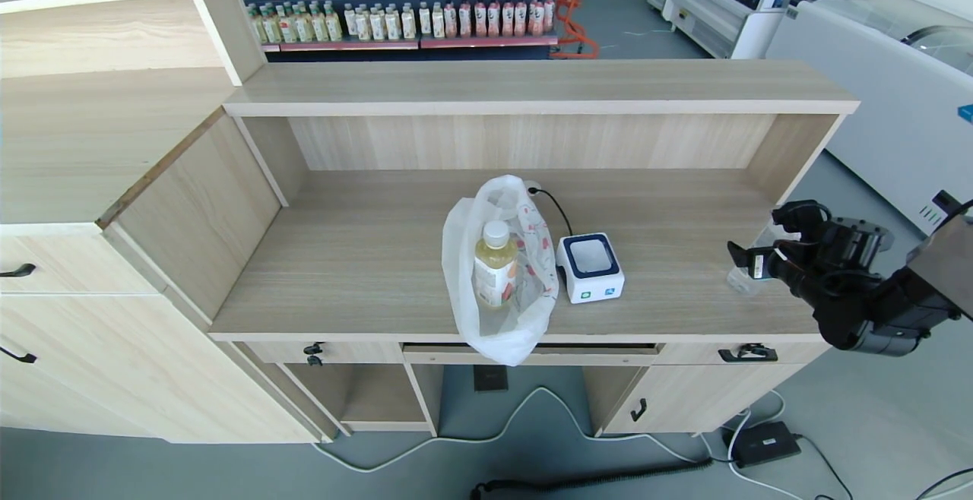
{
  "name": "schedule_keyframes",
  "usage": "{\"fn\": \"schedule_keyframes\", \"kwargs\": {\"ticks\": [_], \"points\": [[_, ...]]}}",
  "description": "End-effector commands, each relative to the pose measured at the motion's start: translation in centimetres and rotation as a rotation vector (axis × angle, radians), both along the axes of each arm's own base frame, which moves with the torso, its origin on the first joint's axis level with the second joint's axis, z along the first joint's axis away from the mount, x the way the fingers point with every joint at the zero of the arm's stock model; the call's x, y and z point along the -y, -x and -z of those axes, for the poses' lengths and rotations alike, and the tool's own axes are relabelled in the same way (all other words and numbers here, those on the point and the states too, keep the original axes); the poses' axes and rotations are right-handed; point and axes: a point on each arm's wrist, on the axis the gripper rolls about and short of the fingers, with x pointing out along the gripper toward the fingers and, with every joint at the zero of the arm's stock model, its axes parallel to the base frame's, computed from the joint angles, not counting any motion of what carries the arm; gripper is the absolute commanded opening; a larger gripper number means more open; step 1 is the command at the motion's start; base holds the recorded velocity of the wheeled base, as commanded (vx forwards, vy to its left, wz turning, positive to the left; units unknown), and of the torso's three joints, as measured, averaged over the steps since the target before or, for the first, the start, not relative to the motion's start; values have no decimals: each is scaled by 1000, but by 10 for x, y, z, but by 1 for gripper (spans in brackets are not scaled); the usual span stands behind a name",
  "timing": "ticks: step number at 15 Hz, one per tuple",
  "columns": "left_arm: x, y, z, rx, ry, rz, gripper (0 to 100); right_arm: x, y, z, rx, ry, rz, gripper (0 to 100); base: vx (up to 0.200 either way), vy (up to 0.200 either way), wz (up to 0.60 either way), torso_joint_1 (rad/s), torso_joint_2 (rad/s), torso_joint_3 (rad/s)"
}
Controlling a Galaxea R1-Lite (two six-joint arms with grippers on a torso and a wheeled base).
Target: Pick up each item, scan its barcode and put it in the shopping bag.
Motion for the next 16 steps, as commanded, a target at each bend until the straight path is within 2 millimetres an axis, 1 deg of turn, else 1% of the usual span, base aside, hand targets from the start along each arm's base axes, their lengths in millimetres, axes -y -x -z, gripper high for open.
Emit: {"fn": "schedule_keyframes", "kwargs": {"ticks": [1, 5, 11, 12, 16], "points": [[0, 0, 0, 0, 1, 0, 100, 1, -1, 3, -4, -1, 1, 100, 0, 0, 0, 0, 0, 0], [0, 0, 0, 0, 1, 0, 100, 2, -2, 4, -2, -7, -6, 100, 0, 0, 0, 0, 0, 0], [0, 0, 0, 0, 1, 0, 100, 5, -10, 3, 24, -5, -34, 100, 0, 0, 0, 0, 0, 0], [0, 0, 0, 0, 1, 1, 100, 6, -10, 4, 21, -6, -34, 0, 0, 0, 0, 0, 0, 0], [0, 0, 0, 0, 1, 0, 100, 9, -10, 6, 21, -6, -26, 0, 0, 0, 0, 0, 0, 0]]}}
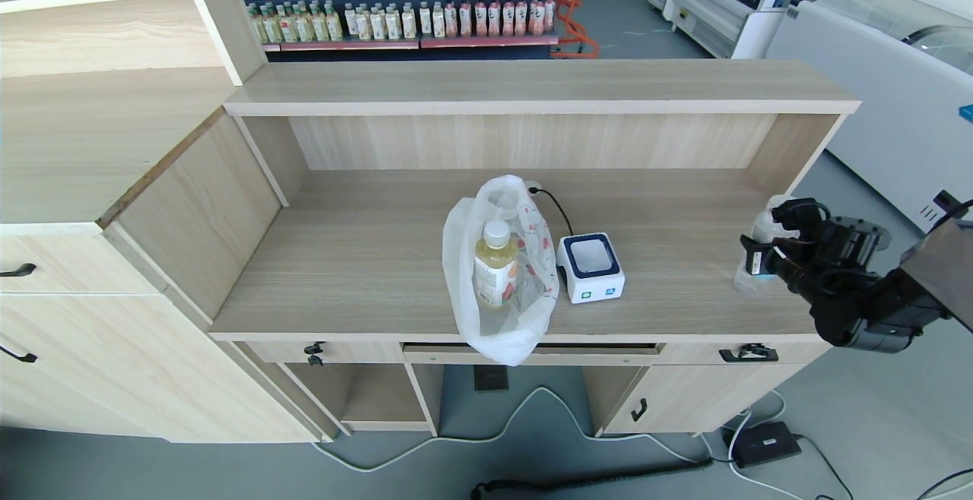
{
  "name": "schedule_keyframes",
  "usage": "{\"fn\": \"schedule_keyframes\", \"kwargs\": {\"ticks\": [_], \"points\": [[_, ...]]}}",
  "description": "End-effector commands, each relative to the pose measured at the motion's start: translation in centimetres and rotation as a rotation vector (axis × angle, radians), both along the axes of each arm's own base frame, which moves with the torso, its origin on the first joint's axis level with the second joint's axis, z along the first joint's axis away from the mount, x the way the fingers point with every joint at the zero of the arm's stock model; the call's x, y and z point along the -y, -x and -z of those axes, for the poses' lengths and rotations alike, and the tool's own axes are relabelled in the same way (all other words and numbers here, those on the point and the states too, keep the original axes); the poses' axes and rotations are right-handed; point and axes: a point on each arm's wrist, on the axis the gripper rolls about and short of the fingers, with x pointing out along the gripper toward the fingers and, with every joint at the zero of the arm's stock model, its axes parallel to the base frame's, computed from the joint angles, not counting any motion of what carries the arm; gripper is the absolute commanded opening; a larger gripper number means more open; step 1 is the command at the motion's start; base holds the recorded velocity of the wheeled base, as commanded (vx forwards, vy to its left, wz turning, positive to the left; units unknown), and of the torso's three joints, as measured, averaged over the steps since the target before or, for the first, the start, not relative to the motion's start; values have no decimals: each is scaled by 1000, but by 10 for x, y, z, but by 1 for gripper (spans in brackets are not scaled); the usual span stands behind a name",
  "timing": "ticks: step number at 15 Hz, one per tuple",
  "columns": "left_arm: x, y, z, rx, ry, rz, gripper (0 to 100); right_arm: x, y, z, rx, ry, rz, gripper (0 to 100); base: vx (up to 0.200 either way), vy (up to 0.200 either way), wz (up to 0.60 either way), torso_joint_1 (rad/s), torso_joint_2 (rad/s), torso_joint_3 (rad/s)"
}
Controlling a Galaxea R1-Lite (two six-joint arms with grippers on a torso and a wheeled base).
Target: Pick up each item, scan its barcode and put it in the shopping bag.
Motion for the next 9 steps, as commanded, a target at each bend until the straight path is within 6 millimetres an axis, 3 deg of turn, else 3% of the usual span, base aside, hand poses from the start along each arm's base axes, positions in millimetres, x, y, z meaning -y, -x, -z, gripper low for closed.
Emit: {"fn": "schedule_keyframes", "kwargs": {"ticks": [1, 9], "points": [[0, 0, 0, 0, 0, 1, 100, 2, 0, 2, -6, 0, 6, 0, 0, 0, 0, 0, 0, 0], [0, 0, 0, 0, 0, 1, 100, 11, 4, -2, 8, -1, 29, 0, 0, 0, 0, 0, 0, 0]]}}
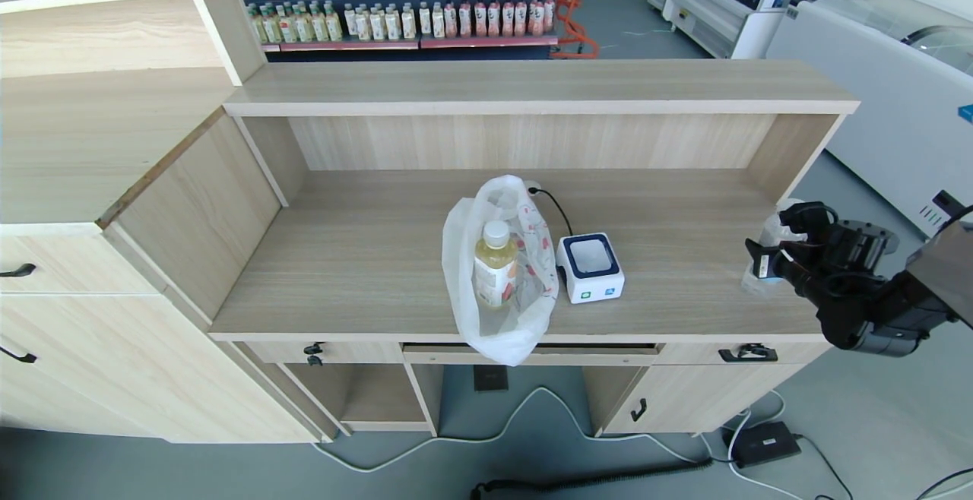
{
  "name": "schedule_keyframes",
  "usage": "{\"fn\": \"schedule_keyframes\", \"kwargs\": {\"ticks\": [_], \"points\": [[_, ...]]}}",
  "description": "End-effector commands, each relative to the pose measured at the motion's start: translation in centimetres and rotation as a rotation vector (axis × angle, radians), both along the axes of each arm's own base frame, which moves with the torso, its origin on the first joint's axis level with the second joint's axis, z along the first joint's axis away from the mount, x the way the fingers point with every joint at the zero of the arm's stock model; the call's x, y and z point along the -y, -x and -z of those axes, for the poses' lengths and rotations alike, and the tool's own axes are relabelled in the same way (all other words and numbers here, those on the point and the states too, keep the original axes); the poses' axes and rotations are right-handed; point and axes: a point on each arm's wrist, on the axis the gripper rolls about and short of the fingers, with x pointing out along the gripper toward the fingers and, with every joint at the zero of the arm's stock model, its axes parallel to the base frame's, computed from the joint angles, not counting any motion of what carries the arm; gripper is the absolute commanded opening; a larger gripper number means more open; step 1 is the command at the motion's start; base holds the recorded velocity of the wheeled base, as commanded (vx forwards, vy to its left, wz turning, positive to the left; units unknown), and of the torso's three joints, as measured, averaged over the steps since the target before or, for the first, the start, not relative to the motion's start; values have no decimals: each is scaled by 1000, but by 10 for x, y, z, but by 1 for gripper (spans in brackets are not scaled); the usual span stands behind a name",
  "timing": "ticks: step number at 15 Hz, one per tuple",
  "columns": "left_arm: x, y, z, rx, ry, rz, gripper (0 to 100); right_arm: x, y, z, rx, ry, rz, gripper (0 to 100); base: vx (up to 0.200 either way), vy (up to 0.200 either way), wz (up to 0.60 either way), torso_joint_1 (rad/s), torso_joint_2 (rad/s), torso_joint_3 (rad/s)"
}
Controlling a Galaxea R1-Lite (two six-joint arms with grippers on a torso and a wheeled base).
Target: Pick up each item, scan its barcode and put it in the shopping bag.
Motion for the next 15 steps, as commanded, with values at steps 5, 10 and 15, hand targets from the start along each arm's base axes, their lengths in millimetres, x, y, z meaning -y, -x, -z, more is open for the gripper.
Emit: {"fn": "schedule_keyframes", "kwargs": {"ticks": [5, 10, 15], "points": [[0, 0, 0, 0, 0, 0, 100, -17, 52, -105, 131, -182, -177, 0, 0, 0, 0, 0, 0, 0], [0, 0, 0, 0, 0, 0, 100, -86, 178, -212, 15, -534, -770, 0, 0, 0, 0, 0, 0, 0], [0, 0, 0, 0, 0, 0, 100, -162, 234, -250, -107, -623, -1100, 0, 0, 0, 0, 0, 0, 0]]}}
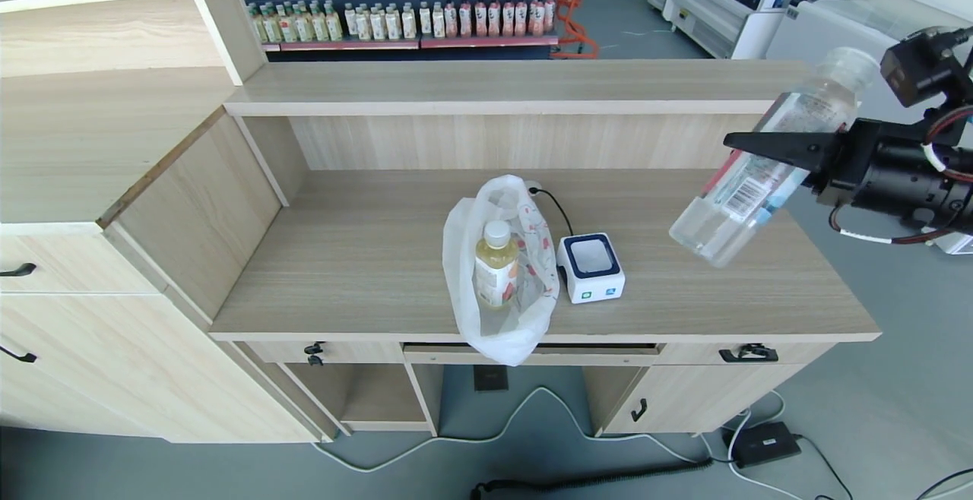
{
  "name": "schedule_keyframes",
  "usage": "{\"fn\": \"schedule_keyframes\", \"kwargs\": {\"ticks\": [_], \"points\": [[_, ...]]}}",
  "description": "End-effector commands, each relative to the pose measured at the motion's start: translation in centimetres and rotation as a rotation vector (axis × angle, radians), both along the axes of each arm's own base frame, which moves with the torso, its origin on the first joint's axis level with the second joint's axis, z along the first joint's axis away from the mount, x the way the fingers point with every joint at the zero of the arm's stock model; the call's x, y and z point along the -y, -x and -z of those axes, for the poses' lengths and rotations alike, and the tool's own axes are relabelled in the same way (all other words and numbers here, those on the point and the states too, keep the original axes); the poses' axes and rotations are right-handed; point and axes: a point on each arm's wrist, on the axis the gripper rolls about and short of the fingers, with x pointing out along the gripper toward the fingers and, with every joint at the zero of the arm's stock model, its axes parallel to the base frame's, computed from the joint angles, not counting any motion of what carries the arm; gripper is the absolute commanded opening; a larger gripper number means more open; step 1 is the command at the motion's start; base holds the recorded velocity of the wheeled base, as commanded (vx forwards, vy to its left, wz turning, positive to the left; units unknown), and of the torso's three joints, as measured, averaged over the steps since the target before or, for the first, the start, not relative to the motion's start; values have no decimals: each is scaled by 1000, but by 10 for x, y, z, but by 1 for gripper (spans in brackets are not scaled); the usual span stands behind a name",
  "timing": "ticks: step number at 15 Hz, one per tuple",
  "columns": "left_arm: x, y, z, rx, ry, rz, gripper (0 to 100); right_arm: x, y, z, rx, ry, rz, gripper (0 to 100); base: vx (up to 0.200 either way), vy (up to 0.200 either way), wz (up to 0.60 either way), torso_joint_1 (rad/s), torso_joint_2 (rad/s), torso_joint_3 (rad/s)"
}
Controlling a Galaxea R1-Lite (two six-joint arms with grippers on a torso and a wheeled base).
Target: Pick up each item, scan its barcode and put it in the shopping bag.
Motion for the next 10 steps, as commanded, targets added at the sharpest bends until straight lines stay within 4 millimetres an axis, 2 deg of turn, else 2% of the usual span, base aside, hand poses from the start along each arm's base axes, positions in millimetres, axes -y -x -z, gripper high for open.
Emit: {"fn": "schedule_keyframes", "kwargs": {"ticks": [1, 2, 3, 5, 10], "points": [[0, 0, 0, 0, 0, 0, 100, -35, 58, -35, 70, -31, -204, 0, 0, 0, 0, 0, 0, 0], [0, 0, 0, 0, 0, 0, 100, -40, 66, -39, 65, -44, -238, 0, 0, 0, 0, 0, 0, 0], [0, 0, 0, 0, 0, 0, 100, -46, 83, -45, 46, -74, -323, 0, 0, 0, 0, 0, 0, 0], [0, 0, 0, 0, 0, 0, 100, -46, 104, -52, 15, -101, -450, 0, 0, 0, 0, 0, 0, 0], [0, 0, 0, 0, 0, 0, 100, -52, 124, -55, 35, -93, -596, 0, 0, 0, 0, 0, 0, 0]]}}
